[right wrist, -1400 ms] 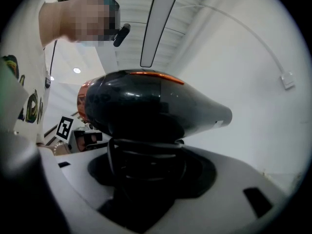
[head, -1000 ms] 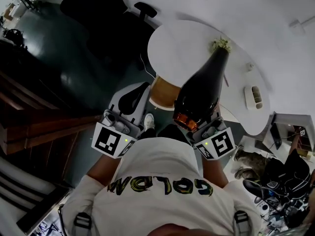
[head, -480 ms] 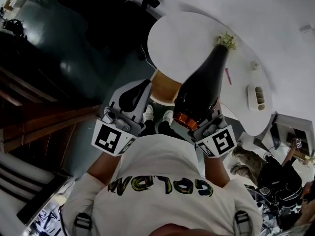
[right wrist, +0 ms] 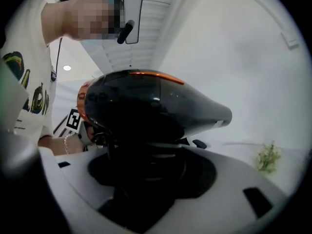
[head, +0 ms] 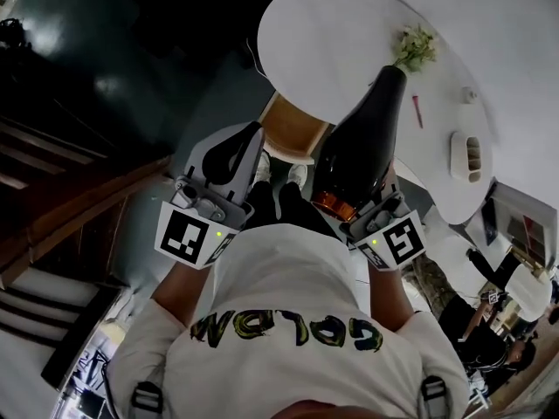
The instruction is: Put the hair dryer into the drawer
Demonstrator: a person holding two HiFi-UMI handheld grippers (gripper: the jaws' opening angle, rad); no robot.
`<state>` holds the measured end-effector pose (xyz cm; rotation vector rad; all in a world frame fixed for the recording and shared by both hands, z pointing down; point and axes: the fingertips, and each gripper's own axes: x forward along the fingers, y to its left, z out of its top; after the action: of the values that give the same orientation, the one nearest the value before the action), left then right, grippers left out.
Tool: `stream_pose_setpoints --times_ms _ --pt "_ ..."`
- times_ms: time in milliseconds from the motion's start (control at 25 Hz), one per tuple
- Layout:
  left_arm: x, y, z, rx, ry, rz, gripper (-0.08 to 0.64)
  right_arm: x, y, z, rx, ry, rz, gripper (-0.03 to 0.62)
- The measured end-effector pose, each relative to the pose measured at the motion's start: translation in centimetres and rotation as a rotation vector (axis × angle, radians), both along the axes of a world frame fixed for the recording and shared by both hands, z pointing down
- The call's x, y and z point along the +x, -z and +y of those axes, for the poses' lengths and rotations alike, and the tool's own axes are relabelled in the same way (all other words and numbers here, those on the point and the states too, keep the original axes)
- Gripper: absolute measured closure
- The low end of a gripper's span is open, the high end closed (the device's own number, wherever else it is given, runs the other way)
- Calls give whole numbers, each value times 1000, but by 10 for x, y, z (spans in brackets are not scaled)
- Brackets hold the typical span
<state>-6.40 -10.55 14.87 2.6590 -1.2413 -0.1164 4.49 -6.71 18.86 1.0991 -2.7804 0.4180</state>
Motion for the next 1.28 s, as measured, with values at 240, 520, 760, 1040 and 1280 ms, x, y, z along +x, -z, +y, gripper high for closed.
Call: stream_pose_setpoints --times_ms 240,520,760,1040,1280 --pt "4 -43 -5 -72 -15 -12 549 -8 -41 4 -77 52 32 314" --pt "10 -92 -9 -146 -41 -17 549 -21 -96 13 -199 142 52 314" --pt "9 -131 -4 -210 -57 -39 549 -29 -141 26 -279 194 63 314" --pt "6 -171 13 -279 -67 -38 549 -40 -184 49 -358 235 53 314" --pt "4 -203 22 -314 -78 -48 549 -51 -212 66 -409 277 36 314"
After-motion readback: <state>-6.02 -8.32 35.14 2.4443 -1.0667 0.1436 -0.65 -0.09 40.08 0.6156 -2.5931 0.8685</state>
